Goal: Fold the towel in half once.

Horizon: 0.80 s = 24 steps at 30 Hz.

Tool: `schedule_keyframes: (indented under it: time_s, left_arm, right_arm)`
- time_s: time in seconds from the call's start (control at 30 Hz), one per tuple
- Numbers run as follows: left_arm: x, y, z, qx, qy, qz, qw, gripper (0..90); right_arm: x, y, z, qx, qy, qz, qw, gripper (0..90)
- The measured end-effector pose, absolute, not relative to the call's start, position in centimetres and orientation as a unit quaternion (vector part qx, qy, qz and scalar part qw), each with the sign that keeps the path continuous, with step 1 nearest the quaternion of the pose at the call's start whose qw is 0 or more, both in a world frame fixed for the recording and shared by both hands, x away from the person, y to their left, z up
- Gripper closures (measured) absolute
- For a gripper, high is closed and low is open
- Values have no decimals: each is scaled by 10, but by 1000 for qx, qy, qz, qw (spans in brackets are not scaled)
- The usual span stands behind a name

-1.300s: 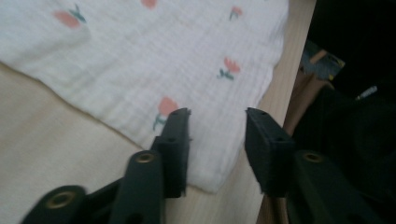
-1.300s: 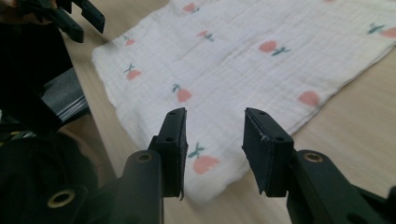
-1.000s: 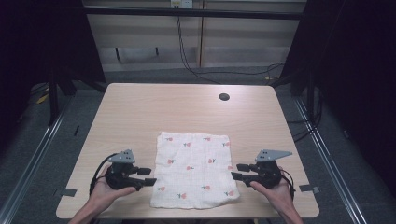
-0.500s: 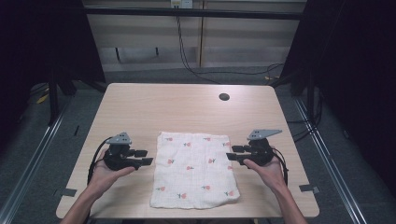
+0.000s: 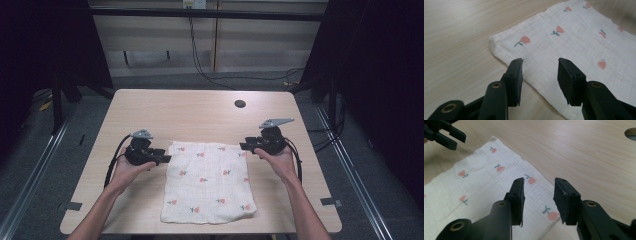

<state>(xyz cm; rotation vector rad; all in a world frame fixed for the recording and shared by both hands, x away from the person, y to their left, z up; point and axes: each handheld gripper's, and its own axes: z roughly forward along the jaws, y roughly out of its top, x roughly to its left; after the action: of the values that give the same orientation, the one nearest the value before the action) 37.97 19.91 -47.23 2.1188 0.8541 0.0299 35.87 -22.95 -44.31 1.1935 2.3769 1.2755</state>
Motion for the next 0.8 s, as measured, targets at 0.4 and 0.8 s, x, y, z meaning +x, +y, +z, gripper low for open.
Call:
schedule_keyframes:
  time_s: [0.4, 0.8]
  left_arm:
    - [412, 203, -484, 828, 381, 20, 411, 462]
    - [423, 203, -493, 826, 402, 43, 393, 437]
  right_arm:
    - [394, -221, -472, 415, 819, 385, 91, 579]
    - [407, -222, -493, 444, 825, 333, 103, 592]
